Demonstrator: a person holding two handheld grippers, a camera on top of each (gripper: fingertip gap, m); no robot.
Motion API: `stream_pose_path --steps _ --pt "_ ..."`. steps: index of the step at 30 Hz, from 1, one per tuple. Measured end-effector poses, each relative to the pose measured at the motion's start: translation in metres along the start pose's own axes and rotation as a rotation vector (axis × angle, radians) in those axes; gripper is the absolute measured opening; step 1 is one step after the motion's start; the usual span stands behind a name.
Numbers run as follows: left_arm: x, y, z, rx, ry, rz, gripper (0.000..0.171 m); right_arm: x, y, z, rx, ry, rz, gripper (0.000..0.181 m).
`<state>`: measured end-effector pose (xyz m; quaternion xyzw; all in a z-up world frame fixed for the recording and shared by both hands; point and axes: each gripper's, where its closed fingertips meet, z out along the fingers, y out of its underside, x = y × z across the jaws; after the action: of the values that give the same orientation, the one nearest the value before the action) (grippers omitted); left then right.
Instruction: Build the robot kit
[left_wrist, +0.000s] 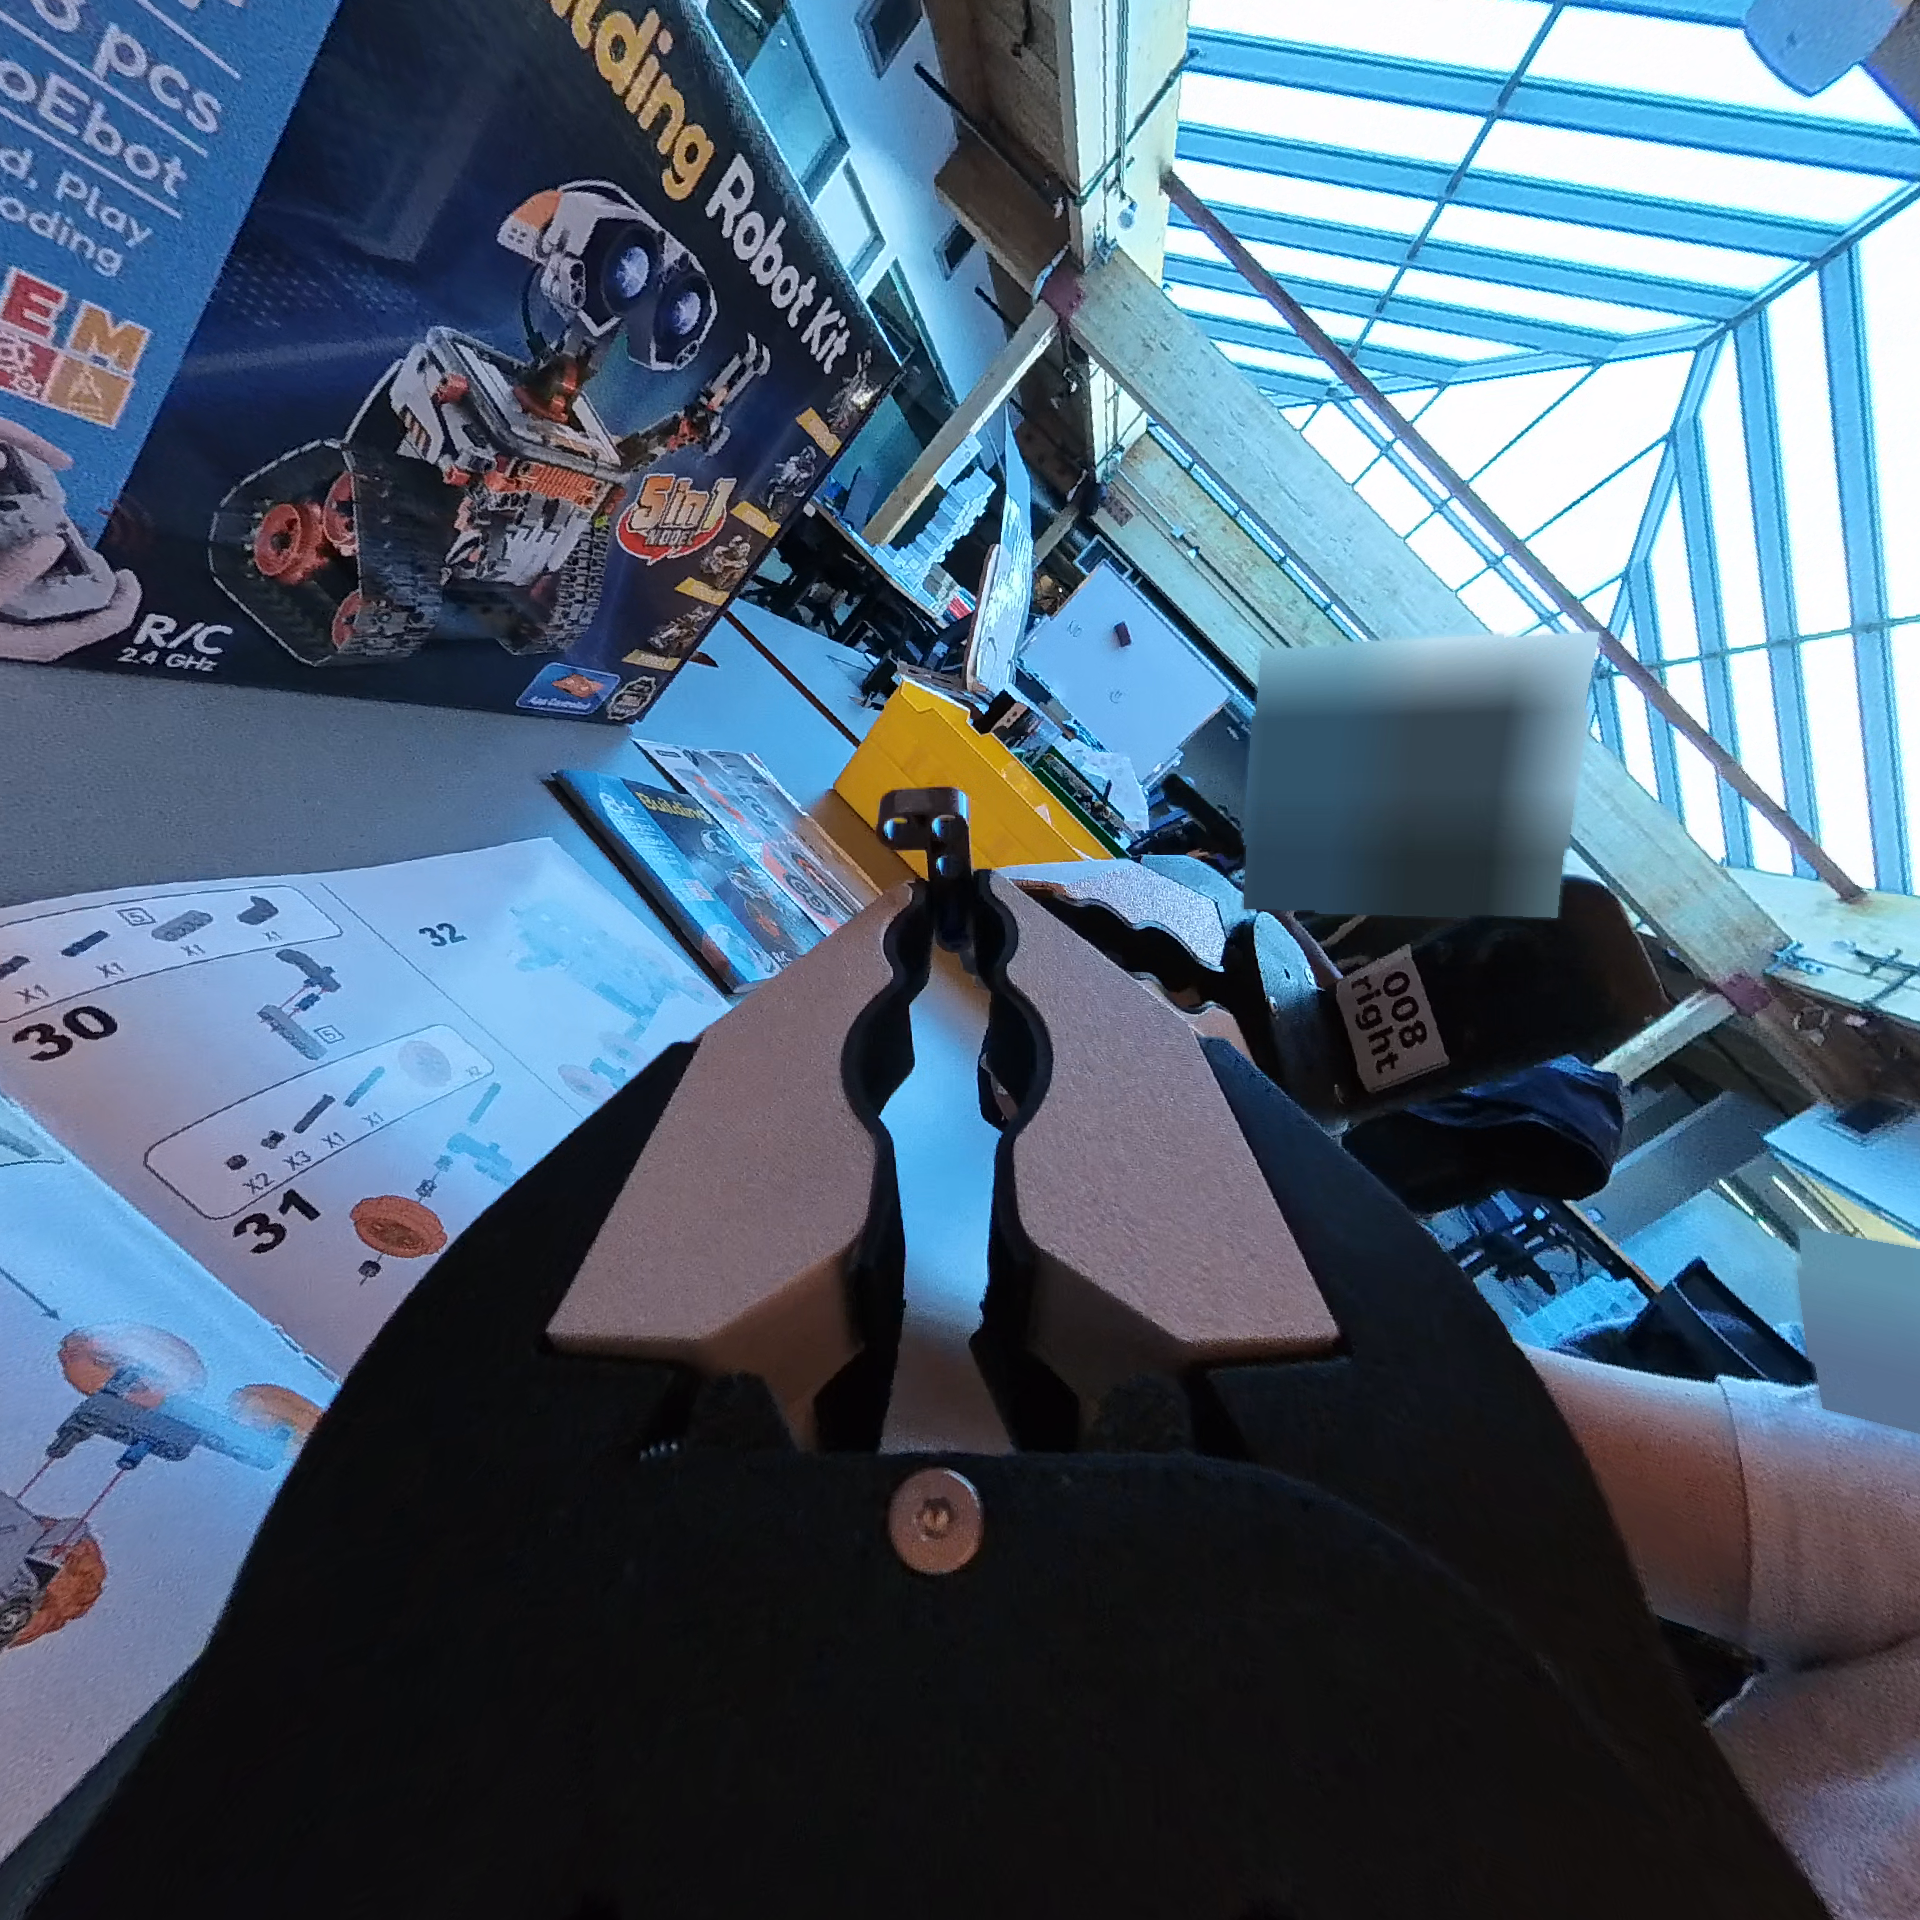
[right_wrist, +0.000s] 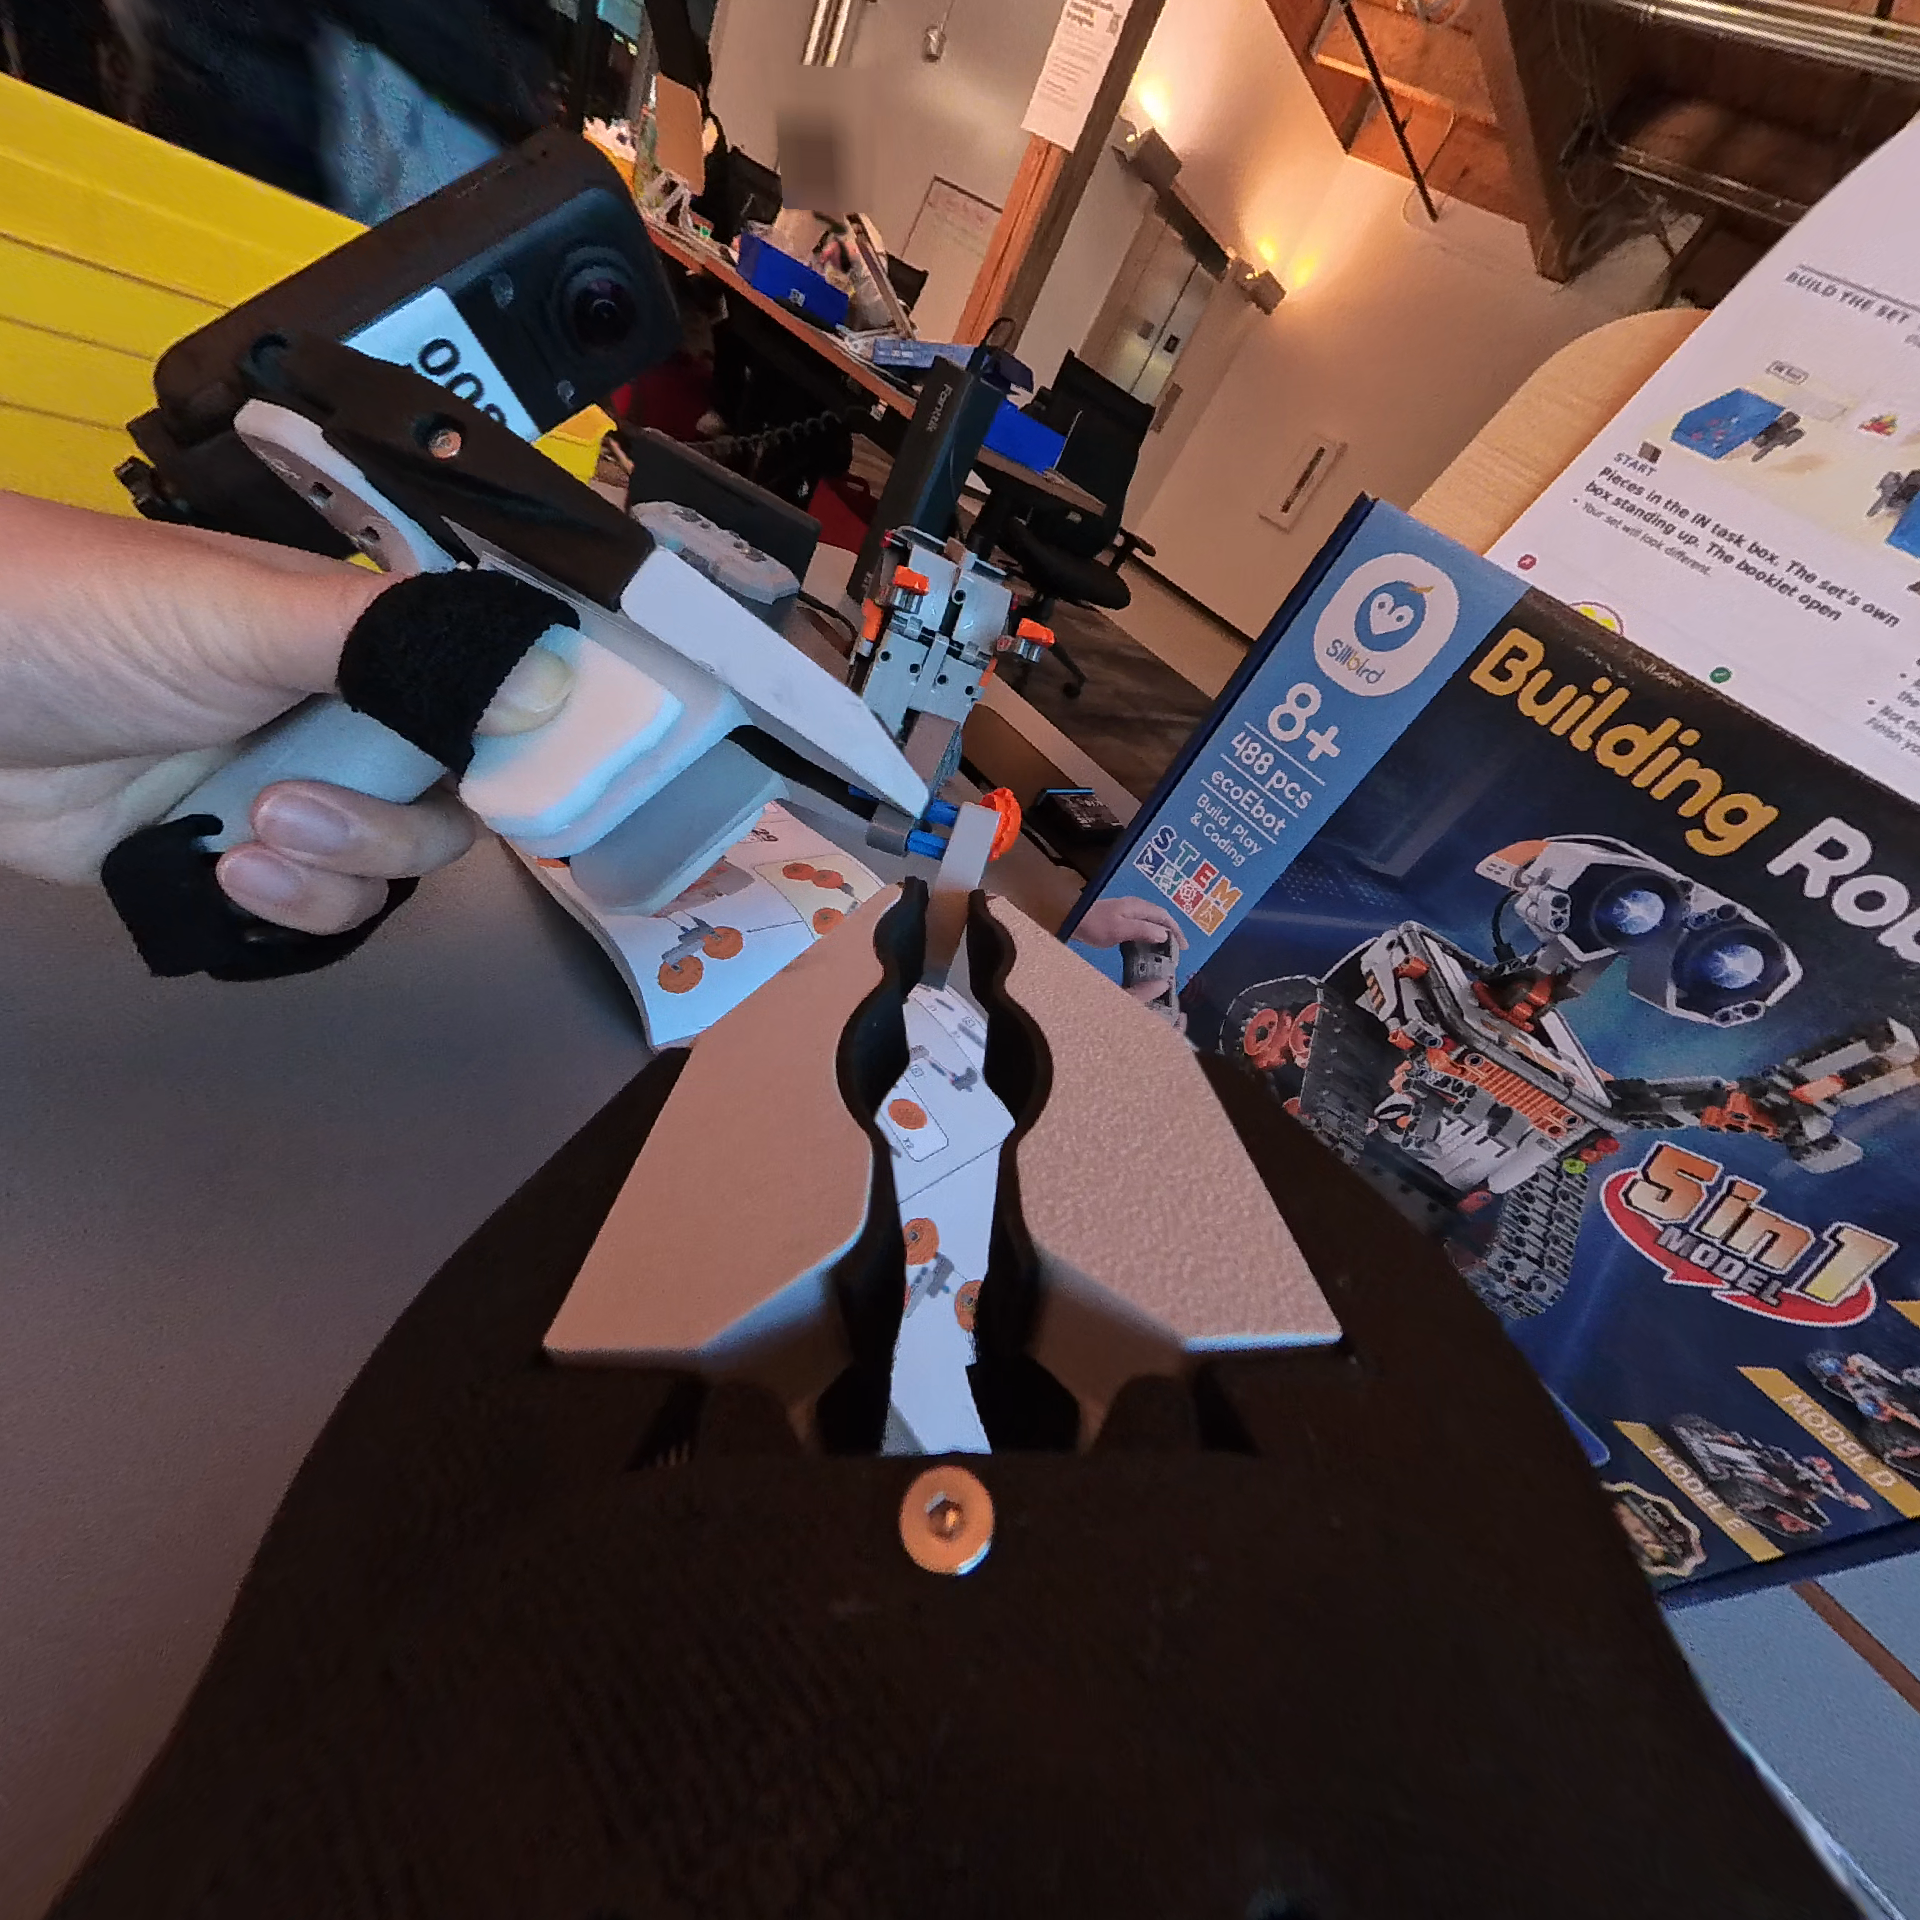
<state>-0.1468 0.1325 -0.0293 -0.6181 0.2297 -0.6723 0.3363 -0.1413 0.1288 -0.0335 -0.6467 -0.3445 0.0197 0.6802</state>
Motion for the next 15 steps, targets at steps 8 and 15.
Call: stream_pose_path --steps 8,15 --pt "-0.0008 0.0002 0.0016 0.005 -0.009 0.004 0.004 0.0021 0.0017 0.001 -0.005 0.016 0.06 0.006" --pt "-0.0023 -0.0004 0.0023 0.016 -0.042 0.039 0.004 0.0033 0.003 0.0037 -0.011 0.039 0.043 0.006"
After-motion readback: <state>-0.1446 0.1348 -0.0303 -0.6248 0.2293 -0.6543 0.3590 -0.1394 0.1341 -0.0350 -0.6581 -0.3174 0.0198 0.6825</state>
